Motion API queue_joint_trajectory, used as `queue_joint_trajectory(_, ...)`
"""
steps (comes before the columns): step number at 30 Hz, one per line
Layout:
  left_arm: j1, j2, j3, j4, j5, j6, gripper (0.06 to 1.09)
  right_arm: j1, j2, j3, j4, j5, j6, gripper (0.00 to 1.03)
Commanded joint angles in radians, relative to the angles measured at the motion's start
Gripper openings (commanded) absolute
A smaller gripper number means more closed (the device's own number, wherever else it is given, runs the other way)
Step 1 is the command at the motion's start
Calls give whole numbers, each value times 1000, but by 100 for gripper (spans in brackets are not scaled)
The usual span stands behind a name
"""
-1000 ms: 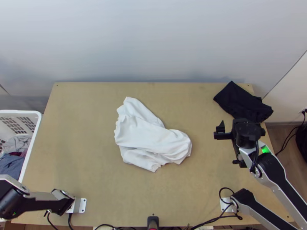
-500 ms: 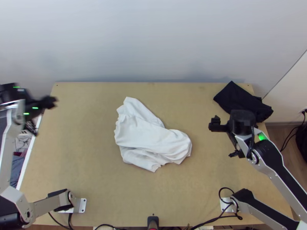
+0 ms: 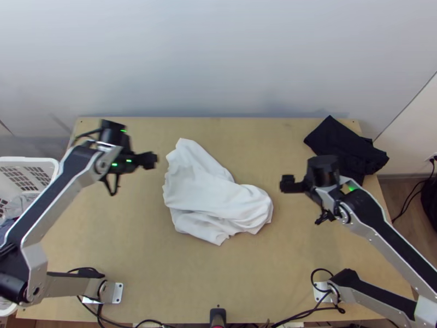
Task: Fold the t-shirt
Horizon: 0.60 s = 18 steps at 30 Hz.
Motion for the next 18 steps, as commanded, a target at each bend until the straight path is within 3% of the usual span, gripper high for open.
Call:
queue_joint_trajectory(1, -155, 129, 64, 4, -15, -43, 85, 54, 28, -45, -9, -64, 22, 98)
queue_joint_trajectory(14, -215, 253, 76, 54, -87, -34, 85, 111, 94, -94, 23, -159, 60, 98)
queue_joint_trajectory(18, -215, 272, 68, 59, -97, -34, 85, 129, 130, -112, 63, -180, 66, 93)
